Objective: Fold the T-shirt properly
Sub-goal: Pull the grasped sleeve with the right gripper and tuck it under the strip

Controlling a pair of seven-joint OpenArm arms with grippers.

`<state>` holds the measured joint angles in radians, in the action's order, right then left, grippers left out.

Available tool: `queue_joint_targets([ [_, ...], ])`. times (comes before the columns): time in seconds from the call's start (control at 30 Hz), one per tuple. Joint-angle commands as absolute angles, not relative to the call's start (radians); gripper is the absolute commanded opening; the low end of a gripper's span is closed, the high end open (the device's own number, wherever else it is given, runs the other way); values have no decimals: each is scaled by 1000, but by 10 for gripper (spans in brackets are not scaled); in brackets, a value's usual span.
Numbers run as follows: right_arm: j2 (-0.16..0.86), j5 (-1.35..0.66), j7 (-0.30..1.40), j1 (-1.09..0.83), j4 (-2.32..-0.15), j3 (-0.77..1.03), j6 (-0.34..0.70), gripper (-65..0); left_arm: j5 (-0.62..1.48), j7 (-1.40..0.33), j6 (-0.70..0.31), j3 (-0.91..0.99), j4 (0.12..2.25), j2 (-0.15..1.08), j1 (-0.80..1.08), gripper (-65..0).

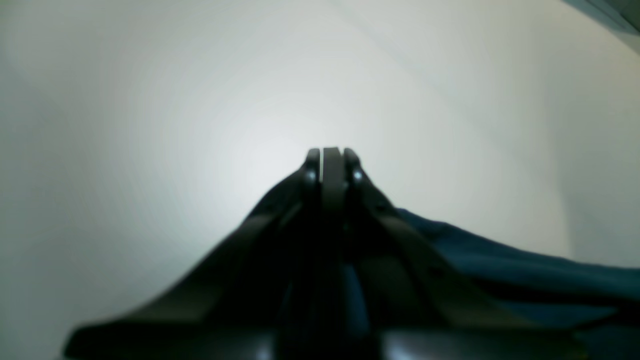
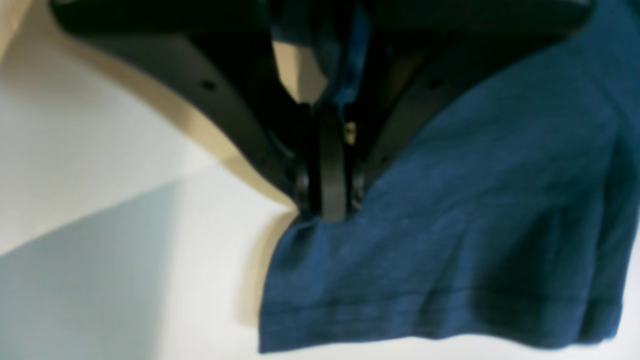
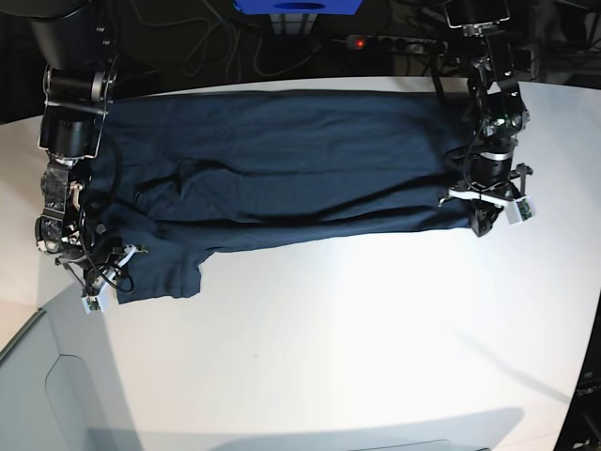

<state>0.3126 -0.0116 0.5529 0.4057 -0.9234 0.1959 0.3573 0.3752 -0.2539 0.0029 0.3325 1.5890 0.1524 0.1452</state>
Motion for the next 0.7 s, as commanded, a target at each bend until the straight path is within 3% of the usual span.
queue_joint_targets([
  [0.0, 329, -25, 529, 423, -978, 205, 363, -650, 378, -226, -1, 335, 1604, 163, 130, -650],
  [0.33, 334, -25, 542, 272, -1419, 206, 363, -650, 378, -226, -1, 334, 1618, 165, 96, -650],
  [0.57, 331, -25, 538, 237, -1560, 225, 367, -650, 378, -226, -1, 334, 1618, 165, 64, -650],
  [0.67, 303, -27, 536, 254, -1567, 271, 437, -650, 378, -226, -1, 334, 1618, 166, 45, -650],
])
